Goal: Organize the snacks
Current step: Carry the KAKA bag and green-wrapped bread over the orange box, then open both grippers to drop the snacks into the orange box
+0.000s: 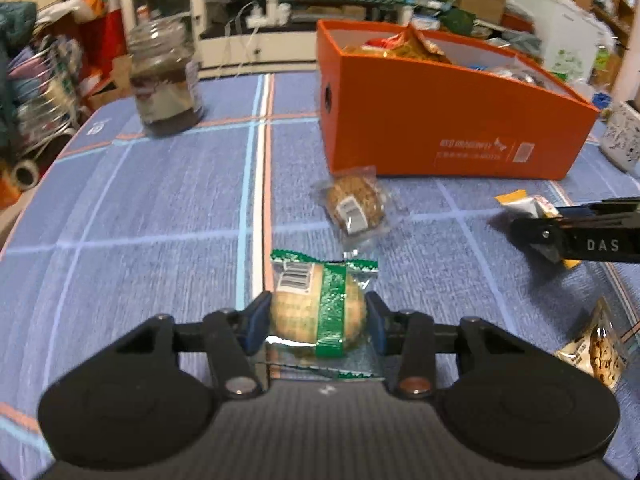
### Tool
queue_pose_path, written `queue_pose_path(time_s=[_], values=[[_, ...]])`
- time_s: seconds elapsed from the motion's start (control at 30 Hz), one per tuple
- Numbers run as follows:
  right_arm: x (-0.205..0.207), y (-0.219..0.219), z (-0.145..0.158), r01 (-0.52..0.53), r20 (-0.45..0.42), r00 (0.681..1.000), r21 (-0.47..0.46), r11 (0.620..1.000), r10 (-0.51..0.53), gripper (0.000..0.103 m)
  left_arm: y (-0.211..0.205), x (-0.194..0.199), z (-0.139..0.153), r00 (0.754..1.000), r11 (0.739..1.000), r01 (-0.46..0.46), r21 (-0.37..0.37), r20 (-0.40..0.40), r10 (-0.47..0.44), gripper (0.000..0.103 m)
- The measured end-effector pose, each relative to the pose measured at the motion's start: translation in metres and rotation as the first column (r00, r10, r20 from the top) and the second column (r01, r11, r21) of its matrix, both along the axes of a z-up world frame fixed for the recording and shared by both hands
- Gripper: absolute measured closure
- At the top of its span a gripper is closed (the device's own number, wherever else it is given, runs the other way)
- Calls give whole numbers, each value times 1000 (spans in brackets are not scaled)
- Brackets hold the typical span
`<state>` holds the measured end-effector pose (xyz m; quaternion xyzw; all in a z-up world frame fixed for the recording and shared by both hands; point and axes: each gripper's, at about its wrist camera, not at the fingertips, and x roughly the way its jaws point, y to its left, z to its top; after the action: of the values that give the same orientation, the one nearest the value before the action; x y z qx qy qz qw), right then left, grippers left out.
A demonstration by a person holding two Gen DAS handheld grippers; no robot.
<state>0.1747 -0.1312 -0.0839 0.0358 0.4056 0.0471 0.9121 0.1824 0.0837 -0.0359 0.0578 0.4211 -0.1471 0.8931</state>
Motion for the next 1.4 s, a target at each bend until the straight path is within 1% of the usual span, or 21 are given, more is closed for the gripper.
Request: queue_pose_path(time_s=[0.17,0.27,0.4,0.6,0.77,0.9,0.97,1.07,1.23,1.3,1.4], values=[[-10,-2,0,17,-19,1000,-3,1000,-17,75,-8,-17,3,995,995,-100,25,-27,101,60],[-19,-4,2,13,-22,1000,0,1000,-13,76,-11,-27,5,989,989,-143,39,-34,144,60],[-31,-5,7,-4,-3,1000,-20,1000,4,76,-12,-30,11,991,988,-135,73,-16,136,59],[-34,-1,11,-26,9,1000,-28,999,26,76,-10,-32,26,992,989,-124,87,41,121,59],[-31,7,10,-45,8,999,-35,998,45,76,-6,-28,24,991,987,-129,100,40,125,59],[-33,12,13,-62,20,998,-45,997,63,76,-6,-28,25,991,986,-131,100,39,128,59],[-35,12,16,-68,28,997,-44,997,70,76,-7,-29,27,991,988,-128,88,40,125,59],[-42,13,31,-85,63,994,-26,996,86,76,-9,-37,42,992,992,-112,51,70,108,59],[-60,11,74,-102,182,978,-16,995,104,76,-11,-43,75,989,996,-82,-46,119,87,59],[-65,3,91,-88,222,971,-6,996,87,76,-14,-42,89,986,995,-71,-66,148,80,59],[-68,-21,119,-32,286,958,25,999,24,76,-21,-35,110,975,996,-56,-62,214,69,59]])
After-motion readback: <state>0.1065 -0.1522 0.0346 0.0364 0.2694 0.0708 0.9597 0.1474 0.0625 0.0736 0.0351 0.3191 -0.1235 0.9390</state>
